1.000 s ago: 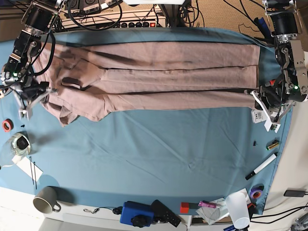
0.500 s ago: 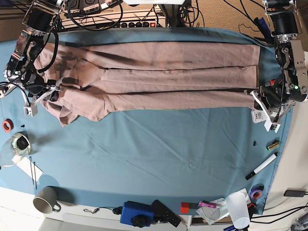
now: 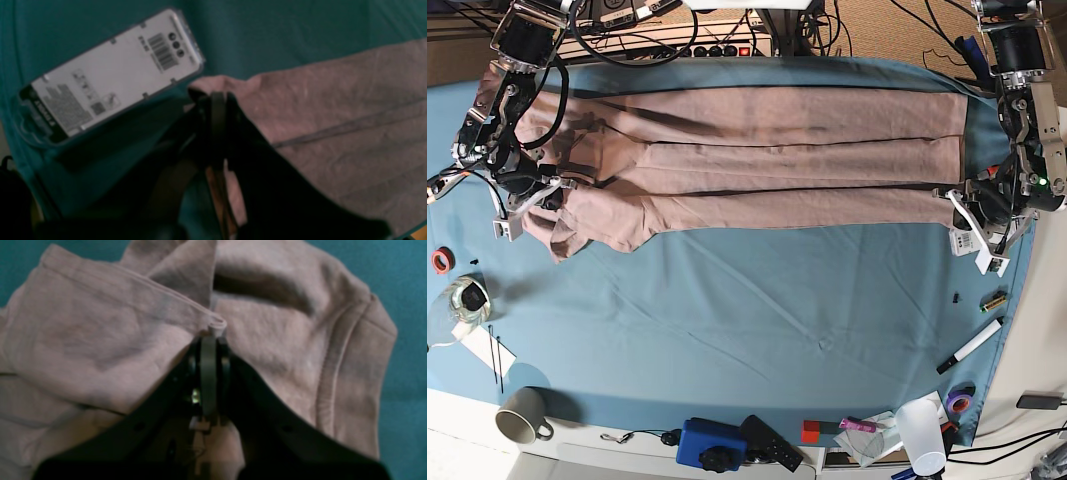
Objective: Fold the T-shirt properly
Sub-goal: 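Pull the sleeve end outward with the right gripper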
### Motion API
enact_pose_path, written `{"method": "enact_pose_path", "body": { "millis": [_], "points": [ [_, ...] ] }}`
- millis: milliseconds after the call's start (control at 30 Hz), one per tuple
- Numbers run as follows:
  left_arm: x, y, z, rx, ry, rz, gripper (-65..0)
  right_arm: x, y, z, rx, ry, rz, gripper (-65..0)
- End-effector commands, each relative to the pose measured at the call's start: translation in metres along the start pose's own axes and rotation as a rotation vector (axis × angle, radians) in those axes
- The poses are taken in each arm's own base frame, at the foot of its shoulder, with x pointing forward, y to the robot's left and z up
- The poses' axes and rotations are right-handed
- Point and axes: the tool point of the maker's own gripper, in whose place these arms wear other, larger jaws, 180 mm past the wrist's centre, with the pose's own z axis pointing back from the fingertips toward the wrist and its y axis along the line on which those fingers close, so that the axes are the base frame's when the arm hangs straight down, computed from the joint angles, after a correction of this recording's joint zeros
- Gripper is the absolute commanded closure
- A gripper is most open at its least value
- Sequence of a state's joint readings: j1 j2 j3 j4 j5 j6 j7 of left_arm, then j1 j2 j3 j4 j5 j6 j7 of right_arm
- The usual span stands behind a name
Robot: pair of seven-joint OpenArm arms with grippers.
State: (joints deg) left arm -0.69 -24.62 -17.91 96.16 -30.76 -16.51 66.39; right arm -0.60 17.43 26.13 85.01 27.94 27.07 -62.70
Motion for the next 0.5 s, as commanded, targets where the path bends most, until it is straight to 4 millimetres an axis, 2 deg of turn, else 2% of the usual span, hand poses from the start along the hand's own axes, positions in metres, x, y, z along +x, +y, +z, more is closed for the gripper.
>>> {"method": "enact_pose_path", "body": {
  "millis": [0, 100, 333, 467],
  "points": [
    [0.015, 0.004, 0.007, 0.010, -0.046, -0.015, 0.0, 0.015, -0.007, 0.006, -0.028, -0.035, 0.034, 0.0],
    [0.015, 0.004, 0.007, 0.010, -0.046, -0.015, 0.0, 0.023, -0.006, 0.012, -0.047, -0.056, 0.063, 0.0],
    [0.015, 0.005, 0.007, 0.015, -0.042, -0.017, 0.0, 0.073, 0.020, 0.052, -0.057, -0.209, 0.206, 0.0],
    [0.012, 0.006, 0.007, 0.021, -0.034, -0.019, 0.0, 0.074, 0.031, 0.063, -0.040, -0.211, 0.242, 0.0]
  ]
}}
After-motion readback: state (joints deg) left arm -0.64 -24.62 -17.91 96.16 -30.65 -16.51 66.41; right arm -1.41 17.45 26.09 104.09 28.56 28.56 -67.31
